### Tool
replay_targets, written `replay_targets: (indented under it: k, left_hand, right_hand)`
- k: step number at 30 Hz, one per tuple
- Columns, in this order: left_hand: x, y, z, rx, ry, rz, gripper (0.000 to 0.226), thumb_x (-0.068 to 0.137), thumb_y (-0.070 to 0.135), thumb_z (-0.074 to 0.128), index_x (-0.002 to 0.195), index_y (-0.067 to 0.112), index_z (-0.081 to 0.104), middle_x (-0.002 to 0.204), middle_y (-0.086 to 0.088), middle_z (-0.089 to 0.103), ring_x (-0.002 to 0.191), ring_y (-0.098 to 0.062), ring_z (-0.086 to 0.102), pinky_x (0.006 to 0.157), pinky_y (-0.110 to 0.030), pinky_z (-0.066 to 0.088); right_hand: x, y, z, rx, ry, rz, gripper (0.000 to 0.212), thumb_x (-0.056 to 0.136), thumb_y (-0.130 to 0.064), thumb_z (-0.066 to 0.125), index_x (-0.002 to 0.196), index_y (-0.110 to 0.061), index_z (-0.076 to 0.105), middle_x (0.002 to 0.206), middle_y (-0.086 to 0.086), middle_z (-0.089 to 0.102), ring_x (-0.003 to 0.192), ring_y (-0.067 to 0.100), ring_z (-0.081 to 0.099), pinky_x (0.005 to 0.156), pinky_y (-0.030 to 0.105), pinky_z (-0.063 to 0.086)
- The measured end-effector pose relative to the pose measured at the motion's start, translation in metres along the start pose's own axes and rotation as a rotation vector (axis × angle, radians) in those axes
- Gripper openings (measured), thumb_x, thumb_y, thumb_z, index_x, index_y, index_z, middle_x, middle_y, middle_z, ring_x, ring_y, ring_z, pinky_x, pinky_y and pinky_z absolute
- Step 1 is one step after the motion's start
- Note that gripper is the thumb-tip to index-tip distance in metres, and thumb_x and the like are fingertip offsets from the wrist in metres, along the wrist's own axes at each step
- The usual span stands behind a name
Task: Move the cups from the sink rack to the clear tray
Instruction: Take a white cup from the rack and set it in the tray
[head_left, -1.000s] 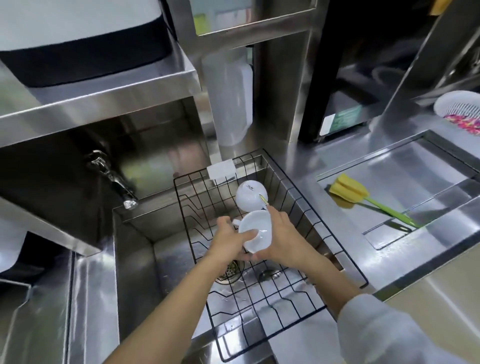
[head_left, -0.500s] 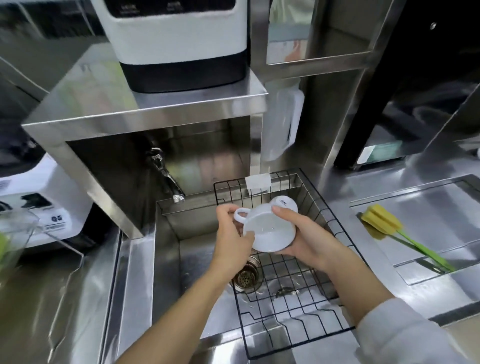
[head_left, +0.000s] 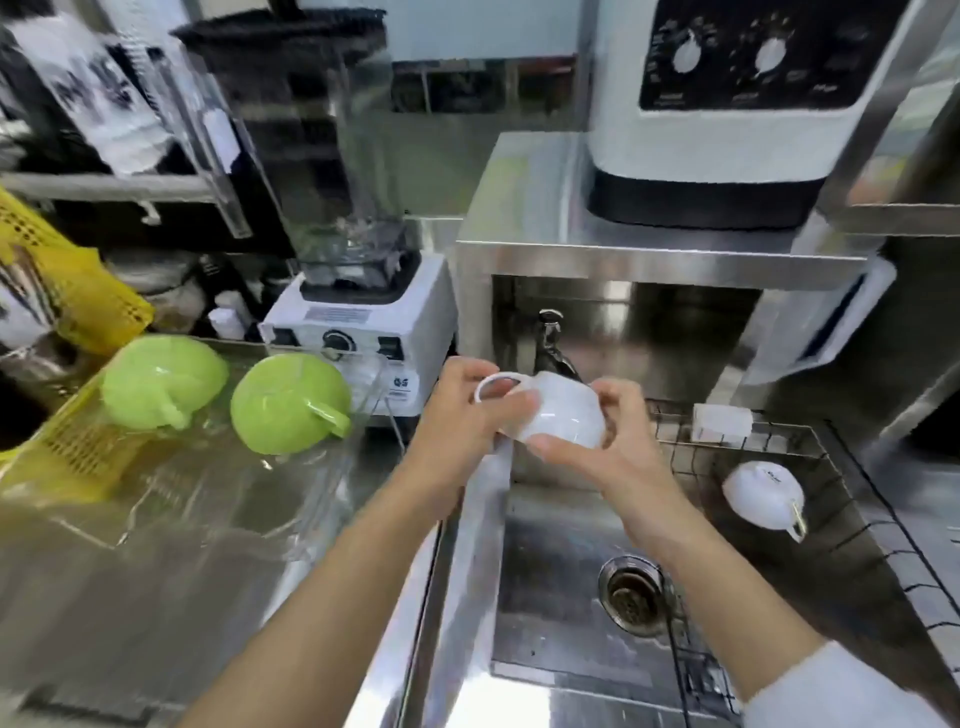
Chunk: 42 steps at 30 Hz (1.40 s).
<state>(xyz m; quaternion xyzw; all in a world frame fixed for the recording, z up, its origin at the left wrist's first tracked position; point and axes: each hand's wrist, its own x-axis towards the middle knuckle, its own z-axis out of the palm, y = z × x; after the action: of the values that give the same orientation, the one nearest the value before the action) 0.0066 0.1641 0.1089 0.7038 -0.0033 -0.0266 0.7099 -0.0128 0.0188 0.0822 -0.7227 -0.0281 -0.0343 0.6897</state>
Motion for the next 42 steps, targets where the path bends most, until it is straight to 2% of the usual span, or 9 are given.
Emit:
replay_targets:
  k: [5, 10, 15, 20, 24, 28, 34, 37, 42]
  left_hand:
    - [-0.008, 0.027, -0.072, 0.020, 0.260, 0.016, 0.026, 0.078, 0.029, 0.069, 0.094, 0.014, 0.055, 0.080, 0.004, 0.057, 0.065, -0.008, 0.054, 0.047, -0.012, 0.041]
    - [-0.021, 0.032, -0.140, 0.058, 0.336, 0.010, 0.034, 0.072, 0.038, 0.073, 0.090, 0.015, 0.056, 0.093, -0.005, 0.061, 0.081, -0.020, 0.059, 0.069, -0.033, 0.046]
    - [-0.028, 0.021, -0.196, 0.043, 0.293, -0.054, 0.040, 0.065, 0.042, 0.072, 0.085, 0.020, 0.046, 0.102, -0.012, 0.051, 0.087, -0.023, 0.054, 0.065, -0.032, 0.040]
    - [-0.028, 0.007, -0.231, 0.129, 0.266, -0.099, 0.034, 0.056, 0.042, 0.060, 0.078, 0.025, 0.041, 0.106, -0.015, 0.049, 0.100, -0.029, 0.052, 0.081, -0.046, 0.041]
    - [-0.026, -0.004, -0.250, 0.109, 0.127, -0.138, 0.032, 0.060, 0.039, 0.062, 0.079, 0.026, 0.041, 0.089, -0.001, 0.047, 0.078, -0.017, 0.048, 0.064, -0.031, 0.035]
    - [-0.025, -0.011, -0.261, 0.149, 0.040, -0.122, 0.028, 0.061, 0.035, 0.063, 0.078, 0.025, 0.043, 0.077, 0.004, 0.045, 0.067, -0.012, 0.044, 0.058, -0.029, 0.033]
    - [-0.029, -0.014, -0.271, 0.141, -0.039, -0.071, 0.022, 0.068, 0.028, 0.065, 0.076, 0.020, 0.046, 0.080, 0.000, 0.047, 0.072, -0.016, 0.043, 0.063, -0.030, 0.034]
    - [-0.030, -0.011, -0.267, 0.272, 0.002, -0.019, 0.018, 0.080, 0.019, 0.066, 0.080, 0.019, 0.048, 0.089, -0.002, 0.049, 0.081, -0.018, 0.045, 0.072, -0.033, 0.034]
    - [-0.031, -0.002, -0.257, 1.033, 0.211, 0.271, 0.018, 0.084, 0.033, 0.055, 0.095, 0.018, 0.054, 0.100, 0.000, 0.057, 0.099, -0.023, 0.045, 0.082, -0.034, 0.022]
  right_hand:
    - [-0.001, -0.024, 0.088, -0.154, -0.061, -0.165, 0.073, 0.039, -0.044, 0.083, 0.092, -0.037, 0.035, 0.096, -0.016, 0.044, 0.079, -0.014, 0.047, 0.064, 0.007, 0.042]
    - [-0.008, -0.034, 0.164, -0.239, -0.144, -0.158, 0.077, 0.038, -0.056, 0.079, 0.096, -0.048, 0.029, 0.105, -0.021, 0.043, 0.095, 0.005, 0.053, 0.076, 0.033, 0.053]
    - [-0.009, -0.032, 0.220, -0.400, -0.170, -0.226, 0.072, 0.046, -0.052, 0.080, 0.094, -0.044, 0.026, 0.103, -0.028, 0.036, 0.093, -0.002, 0.043, 0.076, 0.026, 0.047]
    - [-0.012, -0.021, 0.253, -0.537, -0.159, -0.301, 0.073, 0.046, -0.052, 0.078, 0.093, -0.042, 0.022, 0.102, -0.025, 0.035, 0.084, -0.001, 0.037, 0.070, 0.009, 0.038]
    - [-0.016, -0.012, 0.264, -0.614, -0.174, -0.332, 0.076, 0.049, -0.047, 0.081, 0.095, -0.037, 0.021, 0.099, -0.023, 0.031, 0.089, 0.002, 0.033, 0.071, 0.011, 0.031]
    - [-0.018, -0.007, 0.265, -0.683, -0.215, -0.351, 0.070, 0.054, -0.042, 0.082, 0.095, -0.028, 0.028, 0.098, -0.010, 0.031, 0.090, 0.005, 0.033, 0.069, 0.014, 0.028]
    - [-0.017, -0.010, 0.265, -0.703, -0.268, -0.365, 0.069, 0.054, -0.037, 0.084, 0.093, -0.027, 0.029, 0.102, -0.004, 0.033, 0.091, 0.007, 0.034, 0.072, 0.024, 0.035]
    - [-0.017, -0.013, 0.262, -0.760, -0.295, -0.342, 0.067, 0.055, -0.046, 0.080, 0.100, -0.023, 0.037, 0.108, -0.005, 0.035, 0.098, 0.012, 0.040, 0.078, 0.033, 0.043]
    - [-0.012, -0.023, 0.247, -0.857, -0.350, -0.391, 0.070, 0.063, -0.065, 0.058, 0.118, -0.025, 0.045, 0.118, -0.005, 0.047, 0.109, 0.015, 0.047, 0.095, 0.039, 0.040]
